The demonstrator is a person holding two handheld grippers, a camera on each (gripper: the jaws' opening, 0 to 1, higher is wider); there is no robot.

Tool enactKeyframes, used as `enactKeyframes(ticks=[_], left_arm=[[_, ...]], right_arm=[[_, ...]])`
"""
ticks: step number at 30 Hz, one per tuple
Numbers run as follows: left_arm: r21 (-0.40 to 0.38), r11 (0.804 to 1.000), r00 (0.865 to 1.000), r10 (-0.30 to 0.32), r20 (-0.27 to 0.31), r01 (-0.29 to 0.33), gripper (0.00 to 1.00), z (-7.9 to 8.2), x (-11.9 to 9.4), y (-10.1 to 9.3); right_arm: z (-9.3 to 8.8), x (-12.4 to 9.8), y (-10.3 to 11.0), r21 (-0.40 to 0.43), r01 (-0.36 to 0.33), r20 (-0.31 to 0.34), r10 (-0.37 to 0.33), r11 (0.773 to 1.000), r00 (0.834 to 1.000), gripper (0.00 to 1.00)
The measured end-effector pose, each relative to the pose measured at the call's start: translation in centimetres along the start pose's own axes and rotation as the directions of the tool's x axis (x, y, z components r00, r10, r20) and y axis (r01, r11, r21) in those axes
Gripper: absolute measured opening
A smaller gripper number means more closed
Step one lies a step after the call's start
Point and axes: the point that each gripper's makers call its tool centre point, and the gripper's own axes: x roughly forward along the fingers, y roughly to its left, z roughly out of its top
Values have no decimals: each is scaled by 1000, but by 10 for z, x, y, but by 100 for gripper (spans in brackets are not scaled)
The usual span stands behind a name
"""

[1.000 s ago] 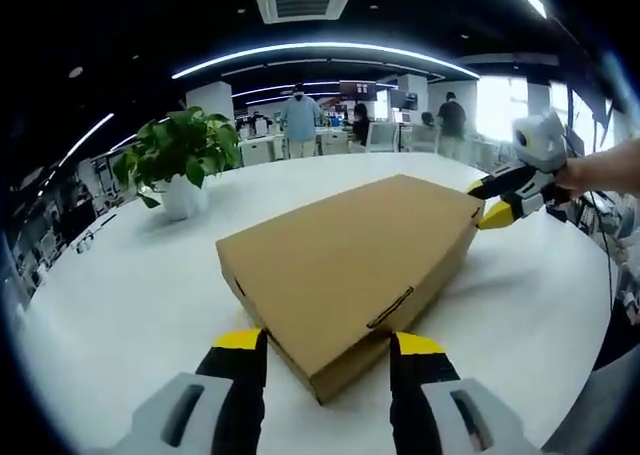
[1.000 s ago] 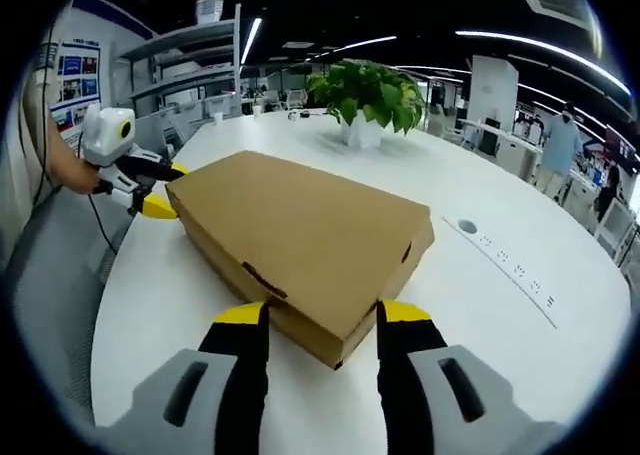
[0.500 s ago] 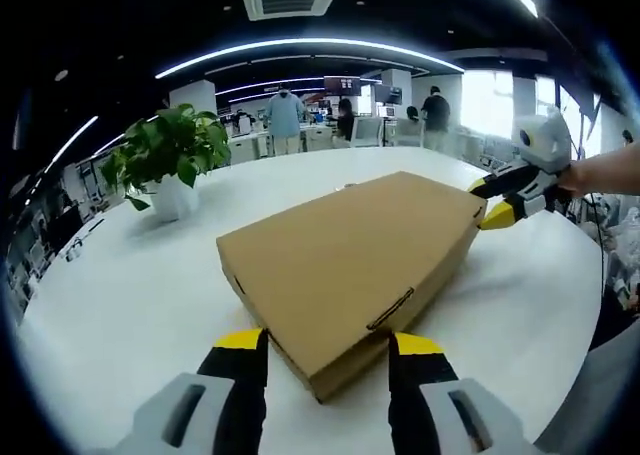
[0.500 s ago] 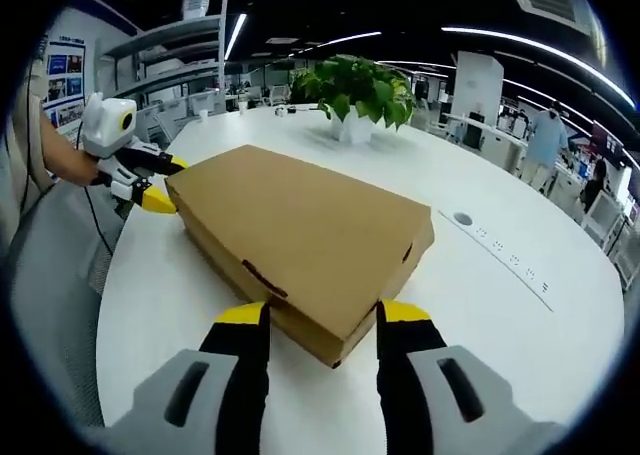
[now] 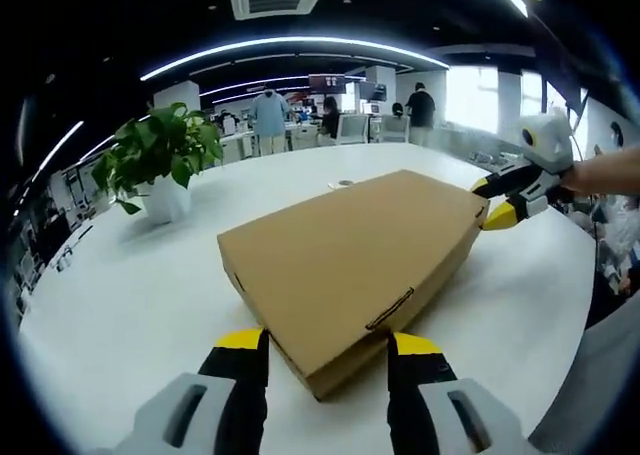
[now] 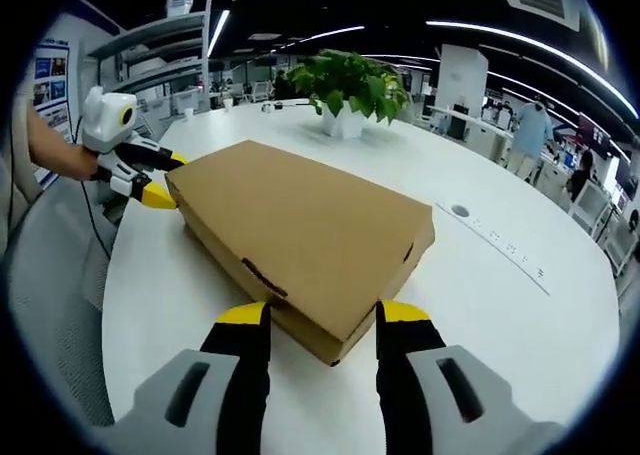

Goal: Operate the shoe box by opening the lid, removing the specified soft item, and placing it in the target area until the item is outside and the box remains undamaged.

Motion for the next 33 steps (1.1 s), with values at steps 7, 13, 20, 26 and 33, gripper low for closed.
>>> enactKeyframes(ticks=[7,13,20,26,33], left_arm=[[23,999,999,-34,-19,34,47,-2,-2,9],[33,998,998,-53,-31,54,46,-4,-4,14],[49,995,996,-79,-45,82,46,-7,-8,22],[64,992,993,-102,-58,105,46,-10,-12,30],[83,988,988,-126,-84,133,46,-16,-20,42]], right_arm=[[-1,0,10,-9,38,-20,-38,999,999,36],[0,1,18,7,68,-28,-67,998,997,36],[1,1,30,29,93,-32,-92,995,995,36],[3,2,42,47,111,-32,-109,993,994,36],[7,6,61,70,126,-33,-124,990,992,36]])
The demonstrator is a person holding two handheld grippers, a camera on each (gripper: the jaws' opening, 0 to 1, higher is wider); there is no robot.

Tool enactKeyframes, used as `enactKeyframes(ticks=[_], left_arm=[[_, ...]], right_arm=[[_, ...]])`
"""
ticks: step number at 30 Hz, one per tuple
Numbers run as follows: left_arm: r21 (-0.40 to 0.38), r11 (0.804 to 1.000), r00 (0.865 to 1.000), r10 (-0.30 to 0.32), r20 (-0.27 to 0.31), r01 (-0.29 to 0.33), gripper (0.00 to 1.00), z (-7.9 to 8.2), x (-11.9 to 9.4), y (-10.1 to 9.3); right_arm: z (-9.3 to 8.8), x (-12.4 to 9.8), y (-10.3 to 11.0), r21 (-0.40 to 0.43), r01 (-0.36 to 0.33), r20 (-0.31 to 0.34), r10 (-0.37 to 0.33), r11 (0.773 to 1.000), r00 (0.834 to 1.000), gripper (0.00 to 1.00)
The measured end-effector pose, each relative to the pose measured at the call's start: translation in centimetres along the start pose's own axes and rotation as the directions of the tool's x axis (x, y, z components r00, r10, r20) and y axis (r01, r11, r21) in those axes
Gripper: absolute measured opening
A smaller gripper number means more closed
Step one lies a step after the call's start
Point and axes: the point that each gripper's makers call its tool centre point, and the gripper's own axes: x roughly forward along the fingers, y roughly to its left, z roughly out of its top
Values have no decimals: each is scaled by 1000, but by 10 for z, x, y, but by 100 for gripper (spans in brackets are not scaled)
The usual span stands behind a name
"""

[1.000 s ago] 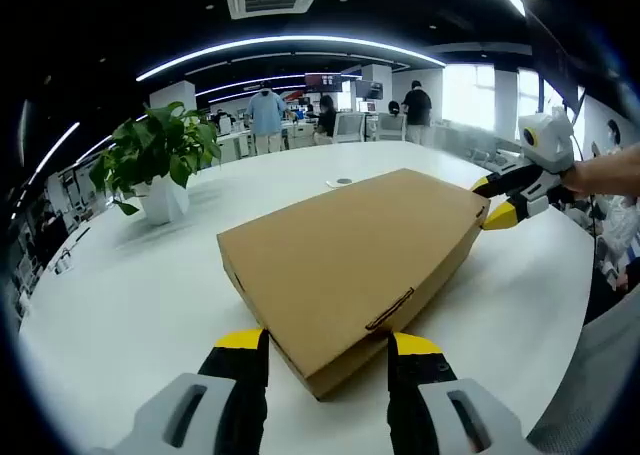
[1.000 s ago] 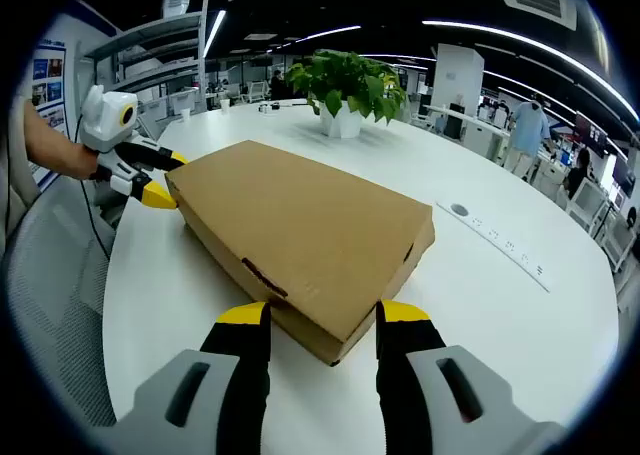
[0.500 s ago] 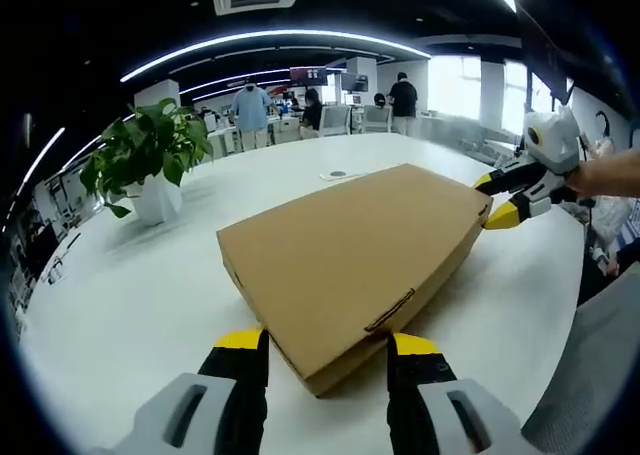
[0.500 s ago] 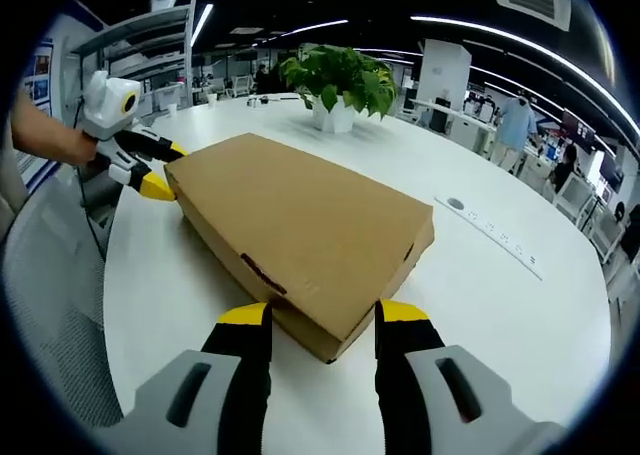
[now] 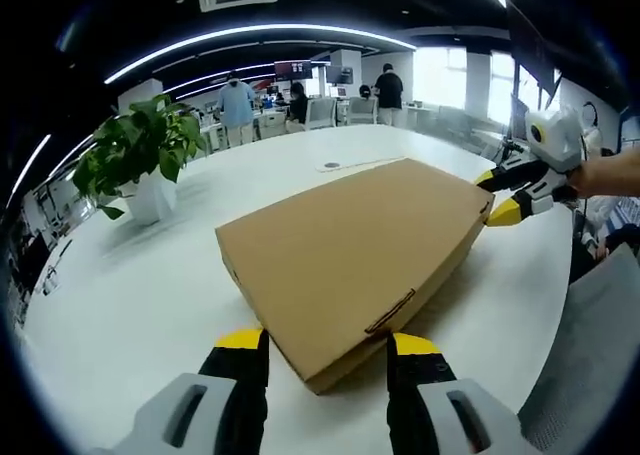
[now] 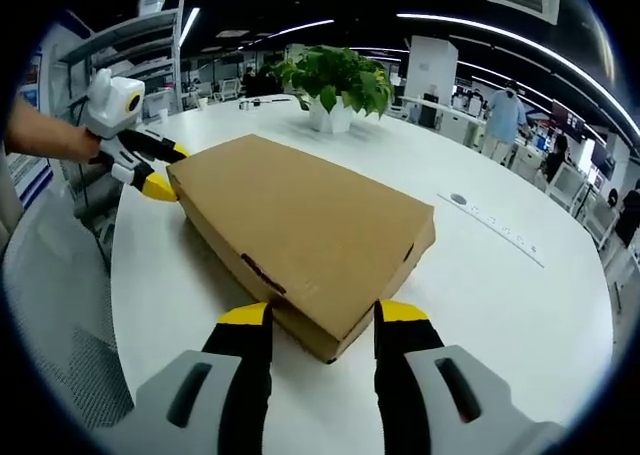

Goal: Operate the shoe box by opening the lid, removing the specified soft item, and placing it in the target area until the item is outside and the box remains undamaged.

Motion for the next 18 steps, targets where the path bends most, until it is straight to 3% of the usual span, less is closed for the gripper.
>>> enactKeyframes(ticks=[18], left_arm=[[45,997,997,-56,-47,58,46,-15,-23,10]], right_arm=[[0,-3,43,36,24,-3,-24,999,1000,34]])
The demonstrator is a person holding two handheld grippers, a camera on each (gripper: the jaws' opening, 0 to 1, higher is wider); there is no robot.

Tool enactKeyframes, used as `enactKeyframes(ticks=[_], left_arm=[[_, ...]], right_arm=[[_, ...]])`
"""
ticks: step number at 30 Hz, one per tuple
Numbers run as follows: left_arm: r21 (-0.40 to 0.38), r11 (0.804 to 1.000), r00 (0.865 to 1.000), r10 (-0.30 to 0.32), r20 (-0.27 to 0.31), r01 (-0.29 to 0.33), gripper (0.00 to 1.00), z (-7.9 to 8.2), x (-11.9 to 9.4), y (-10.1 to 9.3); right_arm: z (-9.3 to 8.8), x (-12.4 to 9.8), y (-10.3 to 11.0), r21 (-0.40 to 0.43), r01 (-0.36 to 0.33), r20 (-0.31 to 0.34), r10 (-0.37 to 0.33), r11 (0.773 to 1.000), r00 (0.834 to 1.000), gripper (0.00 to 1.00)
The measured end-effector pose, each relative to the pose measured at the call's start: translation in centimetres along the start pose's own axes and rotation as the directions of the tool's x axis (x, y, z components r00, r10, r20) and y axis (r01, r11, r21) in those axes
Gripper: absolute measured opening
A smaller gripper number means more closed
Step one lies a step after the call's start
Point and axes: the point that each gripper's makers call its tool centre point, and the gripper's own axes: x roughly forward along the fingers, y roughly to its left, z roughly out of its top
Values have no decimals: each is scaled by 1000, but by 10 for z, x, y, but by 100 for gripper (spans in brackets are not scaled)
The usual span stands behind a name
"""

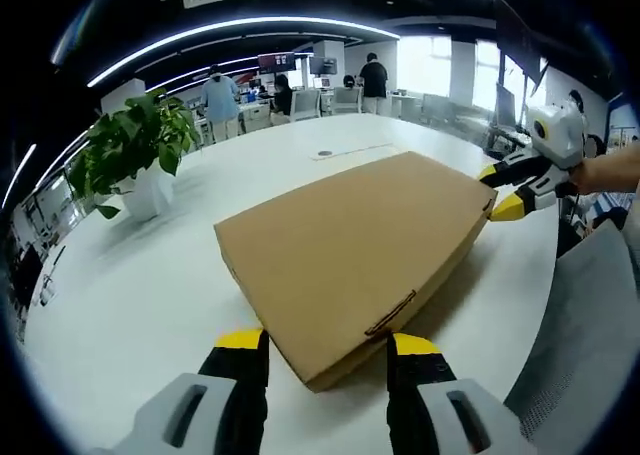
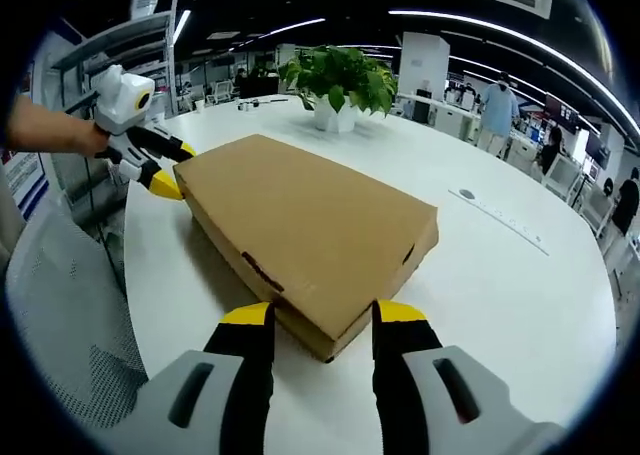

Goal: Operate the shoe box by opening the lid, removing the specified soft item, and placing it in the target area until the item is outside and the box remains undamaged.

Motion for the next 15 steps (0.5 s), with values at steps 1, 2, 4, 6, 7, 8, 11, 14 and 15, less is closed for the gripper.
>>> enactKeyframes(ticks=[1,2,4,6,7,8,11,14,15], left_arm=[[2,1000,1000,-2,-2,2,46,-1,-1,0],[6,1000,1000,-6,-6,6,46,-2,-2,1],[12,1000,1000,-12,-13,12,46,-4,-5,1],[15,1000,1000,-16,-19,16,46,-6,-7,2],[17,1000,1000,-17,-21,18,46,-7,-8,2],[18,1000,1000,-19,-24,20,46,-8,-10,3],[22,999,999,-23,-30,23,46,-11,-13,4],[26,999,999,-27,-35,28,46,-15,-16,5],[27,999,999,-27,-36,28,46,-15,-16,5]], right_arm=[[0,0,2,2,1,2,-1,1000,1000,34],[0,-1,4,4,1,4,-1,1000,1000,34],[-1,-2,8,8,0,5,0,1000,1000,34],[-1,-3,13,9,-1,6,1,1000,1000,34],[-1,-3,14,10,-1,7,1,1000,1000,34],[-1,-3,17,12,0,9,0,1000,1000,34],[-1,-3,22,18,1,9,-2,1000,1000,34],[-2,-4,27,20,-3,10,3,1000,1000,34],[-2,-5,28,20,-4,10,4,1000,1000,34]])
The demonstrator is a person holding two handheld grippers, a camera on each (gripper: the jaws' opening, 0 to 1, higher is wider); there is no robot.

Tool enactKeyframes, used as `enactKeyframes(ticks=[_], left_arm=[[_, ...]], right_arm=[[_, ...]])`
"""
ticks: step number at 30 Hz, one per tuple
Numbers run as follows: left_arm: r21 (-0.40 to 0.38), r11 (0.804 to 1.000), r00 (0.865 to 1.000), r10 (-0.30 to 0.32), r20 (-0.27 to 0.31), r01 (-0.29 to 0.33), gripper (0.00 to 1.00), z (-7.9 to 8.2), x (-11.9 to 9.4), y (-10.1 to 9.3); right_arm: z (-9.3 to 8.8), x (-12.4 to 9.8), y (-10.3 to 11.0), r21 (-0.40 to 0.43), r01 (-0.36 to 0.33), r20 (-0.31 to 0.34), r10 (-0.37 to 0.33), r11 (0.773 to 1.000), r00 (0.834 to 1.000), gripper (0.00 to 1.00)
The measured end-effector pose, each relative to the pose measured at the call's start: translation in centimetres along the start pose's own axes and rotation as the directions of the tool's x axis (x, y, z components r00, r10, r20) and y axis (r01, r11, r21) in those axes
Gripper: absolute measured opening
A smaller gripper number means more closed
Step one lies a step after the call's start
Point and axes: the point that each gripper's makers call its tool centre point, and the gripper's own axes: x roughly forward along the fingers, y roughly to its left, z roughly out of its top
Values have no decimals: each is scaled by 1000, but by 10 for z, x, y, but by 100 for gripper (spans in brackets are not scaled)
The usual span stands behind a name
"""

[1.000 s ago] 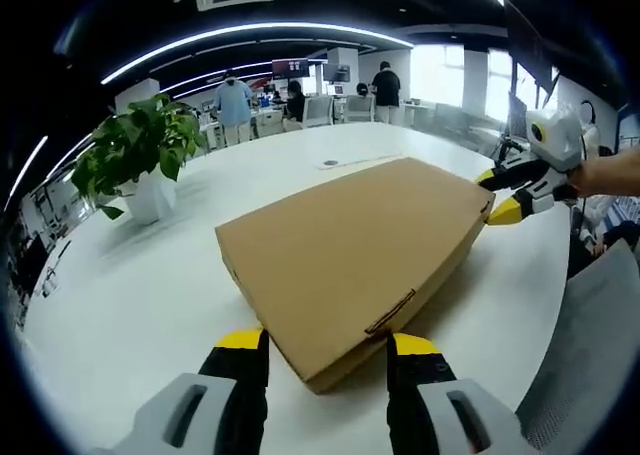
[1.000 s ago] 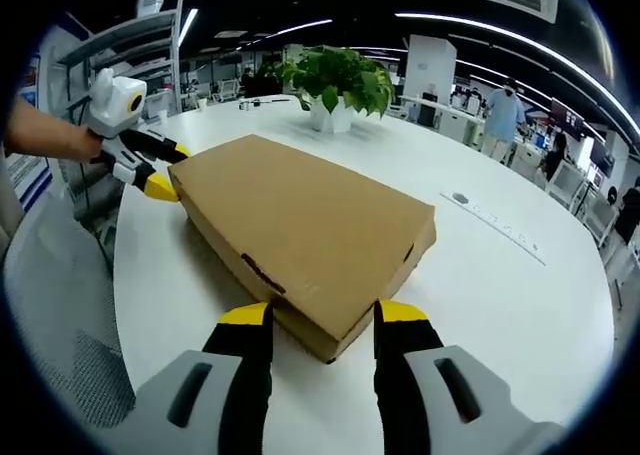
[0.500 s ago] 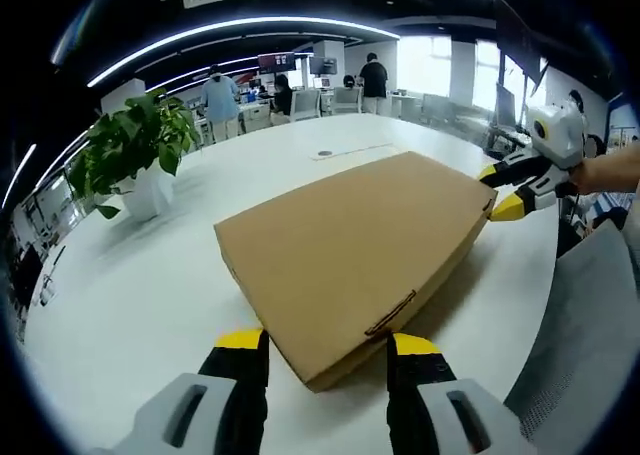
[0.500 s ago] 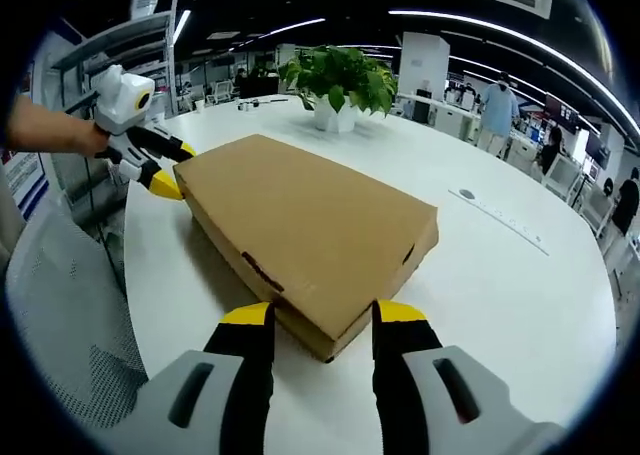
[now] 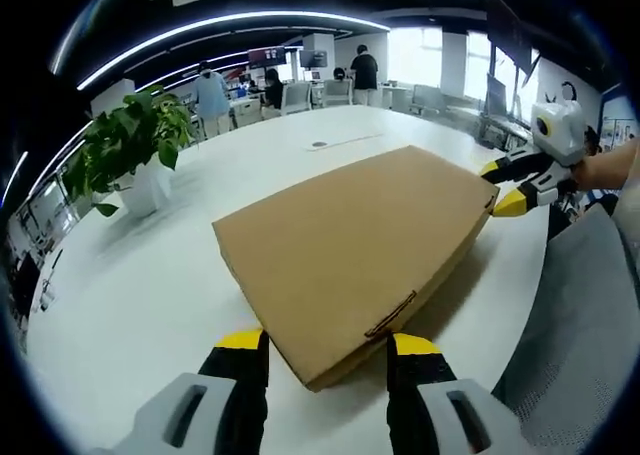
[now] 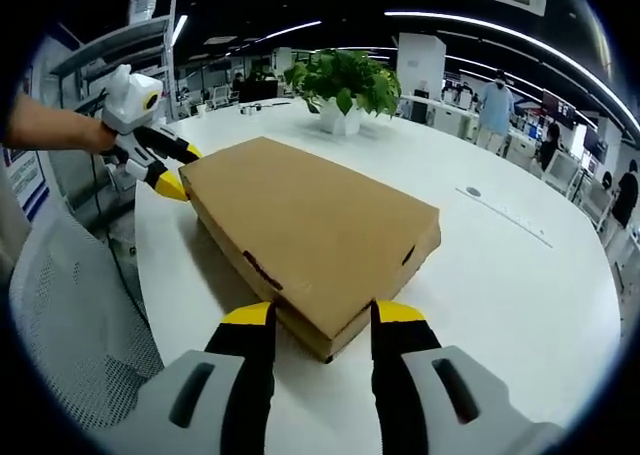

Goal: Operate the shoe box by opening the lid, removing the specified soft item, and placing it in the target area until the item is outside and the box remains undamaged.

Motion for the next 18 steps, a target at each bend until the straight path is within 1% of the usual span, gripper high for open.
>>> enactKeyframes(ticks=[11,14,18], left_arm=[[14,1000,999,-7,-32,8,47,-8,-8,2],[16,1000,999,-7,-38,8,47,-9,-9,1],[15,1000,1000,-9,-28,9,48,-6,-13,1]], right_arm=[[-2,-3,14,-1,-12,-2,12,1000,1000,33],[-2,-4,15,5,-12,0,12,1000,1000,33],[1,-7,14,17,-13,12,12,1000,1000,34]])
